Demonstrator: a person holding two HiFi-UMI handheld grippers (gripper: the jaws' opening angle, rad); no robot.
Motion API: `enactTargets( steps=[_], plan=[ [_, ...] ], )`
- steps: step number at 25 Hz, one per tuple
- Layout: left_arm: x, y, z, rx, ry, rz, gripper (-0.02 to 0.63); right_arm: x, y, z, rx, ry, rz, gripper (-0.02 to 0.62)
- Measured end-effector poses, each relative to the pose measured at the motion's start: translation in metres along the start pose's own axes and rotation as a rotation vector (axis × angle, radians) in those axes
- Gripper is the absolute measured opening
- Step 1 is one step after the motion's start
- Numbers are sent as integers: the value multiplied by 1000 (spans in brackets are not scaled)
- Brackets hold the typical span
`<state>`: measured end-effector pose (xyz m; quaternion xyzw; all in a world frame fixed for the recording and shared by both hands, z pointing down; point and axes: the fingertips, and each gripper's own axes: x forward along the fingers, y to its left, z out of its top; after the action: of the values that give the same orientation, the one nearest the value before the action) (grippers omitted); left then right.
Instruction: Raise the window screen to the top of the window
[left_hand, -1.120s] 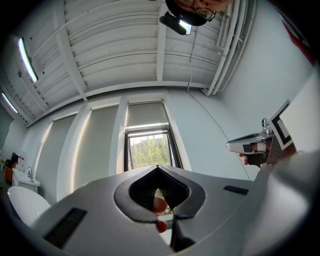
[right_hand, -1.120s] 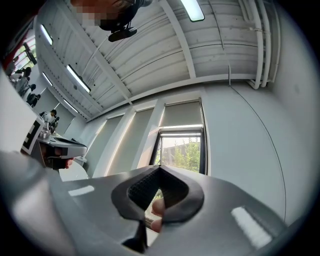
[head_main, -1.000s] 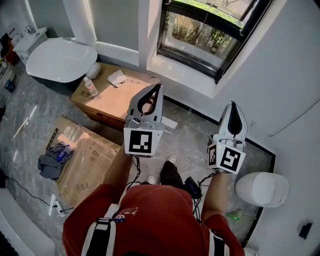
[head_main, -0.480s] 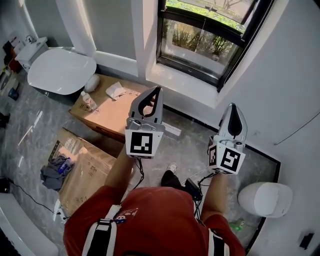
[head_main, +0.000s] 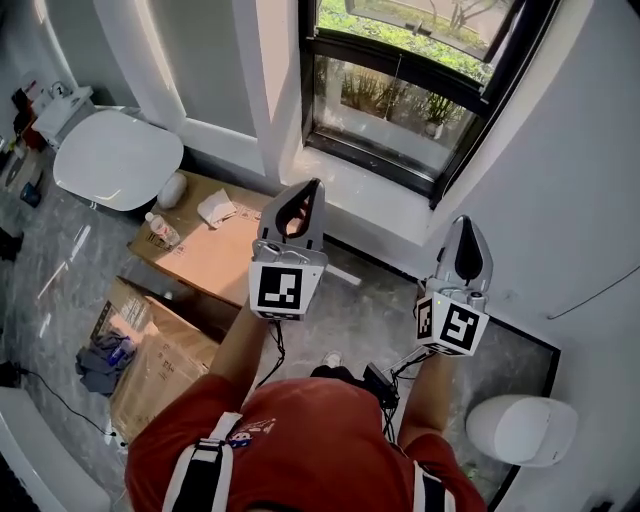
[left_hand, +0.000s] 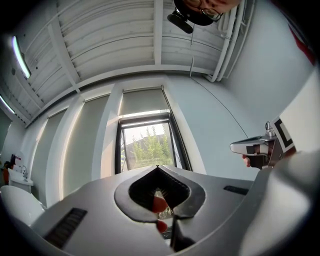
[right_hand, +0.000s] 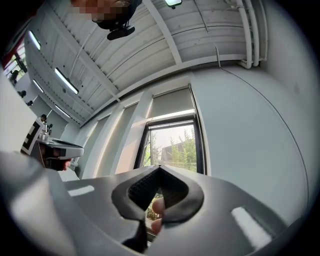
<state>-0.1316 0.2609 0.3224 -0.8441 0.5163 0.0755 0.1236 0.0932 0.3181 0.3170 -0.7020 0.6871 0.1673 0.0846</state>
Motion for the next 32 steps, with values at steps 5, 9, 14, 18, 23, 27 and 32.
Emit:
enactTargets(
  steps=[5, 9, 14, 18, 23, 27, 32],
  plan=[
    [43, -16, -11, 17, 8, 10, 5, 27, -32, -22, 6, 11, 10, 9],
    [68, -24, -16, 22, -7, 25, 5, 45, -52, -34, 12, 8, 12, 9],
    [86, -26, -20, 22, -8, 36, 5, 58, -64, -47, 22, 10, 6, 9],
    [99, -25, -30, 28, -14, 41, 5, 69, -64, -60, 12, 19, 17, 8],
    [126, -15, -43, 16, -15, 46, 5, 89, -69, -72, 14, 14, 10, 9],
    [148, -4, -47, 30, -22, 48, 5, 114, -66, -77, -4, 4, 26, 9],
    [184, 17, -61, 17, -37, 41, 5, 157, -65, -90, -20, 9, 38, 9]
  ],
)
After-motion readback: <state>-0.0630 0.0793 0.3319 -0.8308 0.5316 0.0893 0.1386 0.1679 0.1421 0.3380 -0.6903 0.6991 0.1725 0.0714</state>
